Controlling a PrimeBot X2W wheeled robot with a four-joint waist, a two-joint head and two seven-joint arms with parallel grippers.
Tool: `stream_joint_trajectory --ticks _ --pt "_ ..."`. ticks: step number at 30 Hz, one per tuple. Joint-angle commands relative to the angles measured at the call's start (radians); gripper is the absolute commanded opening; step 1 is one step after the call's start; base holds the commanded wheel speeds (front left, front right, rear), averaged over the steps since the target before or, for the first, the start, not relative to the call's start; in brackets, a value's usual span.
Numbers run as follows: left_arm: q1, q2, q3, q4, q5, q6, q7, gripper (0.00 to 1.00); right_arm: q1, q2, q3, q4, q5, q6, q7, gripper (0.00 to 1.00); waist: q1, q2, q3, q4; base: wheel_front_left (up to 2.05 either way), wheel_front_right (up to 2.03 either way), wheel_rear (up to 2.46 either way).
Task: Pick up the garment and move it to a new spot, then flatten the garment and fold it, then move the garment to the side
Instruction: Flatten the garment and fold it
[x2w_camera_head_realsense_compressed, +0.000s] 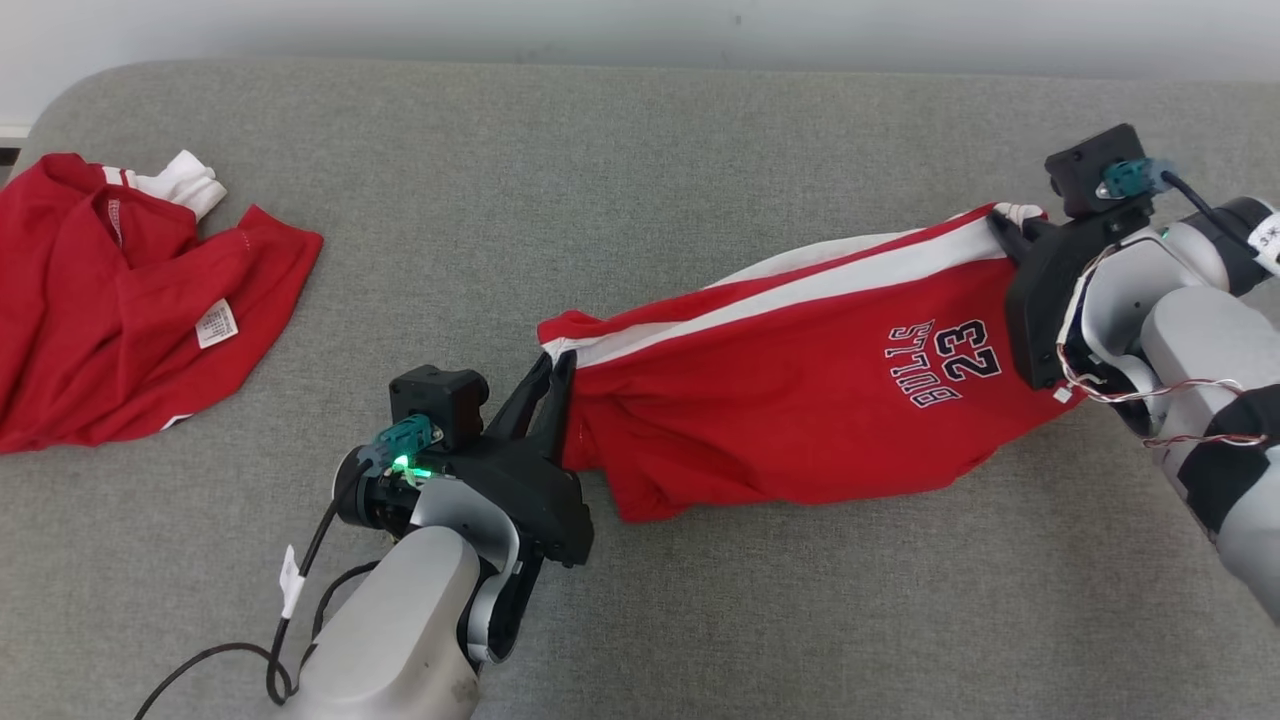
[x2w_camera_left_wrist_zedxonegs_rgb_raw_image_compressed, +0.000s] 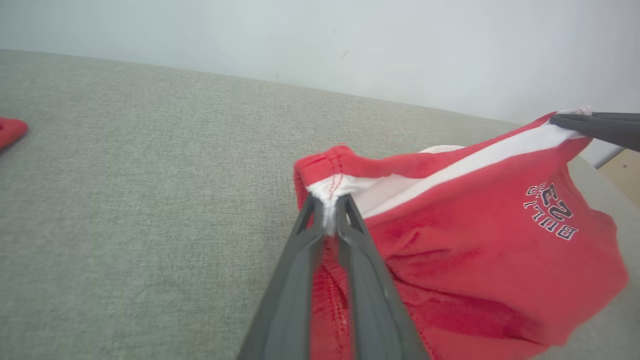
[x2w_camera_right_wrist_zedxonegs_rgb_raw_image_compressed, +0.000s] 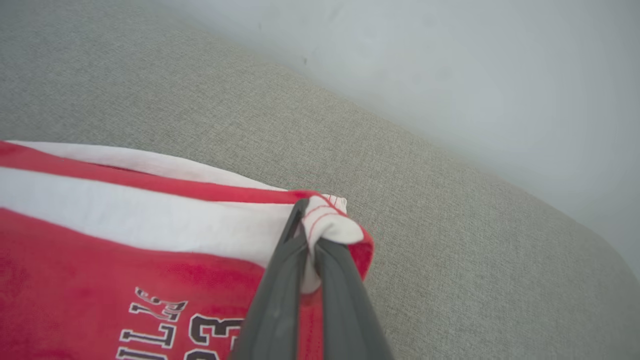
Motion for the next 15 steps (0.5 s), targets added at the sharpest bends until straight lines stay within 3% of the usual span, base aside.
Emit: stream_joint_trajectory --ticks 1,2,9,15 --pt "-0.012 -0.003 -0.001 0.006 -0.013 -0.003 -0.011 0.70 -0.007 0.005 0.002 0.012 0.007 -0.003 -0.007 0.29 -0.0002 -0.0002 -0.003 -0.001 0.00 0.00 0.00" --pt "-0.017 -0.007 -0.003 0.015 -0.013 -0.004 -0.013 1.00 -0.010 0.014 0.002 0.030 0.015 -0.003 -0.014 1.00 -0.0002 -0.0002 -0.004 -0.002 0.00 0.00 0.00" --pt "-0.019 -0.013 0.029 0.049 -0.019 0.019 -0.064 1.00 -0.017 0.050 0.004 0.111 0.044 -0.003 -0.095 1.00 -0.0002 -0.0002 -0.029 -0.013 0.00 0.00 0.00" --pt "0.028 0.027 0.101 0.008 0.034 0.046 -0.079 1.00 -0.007 0.061 0.012 0.143 0.086 -0.003 -0.134 1.00 -0.0002 -0.0002 -0.064 -0.023 0.00 0.00 0.00"
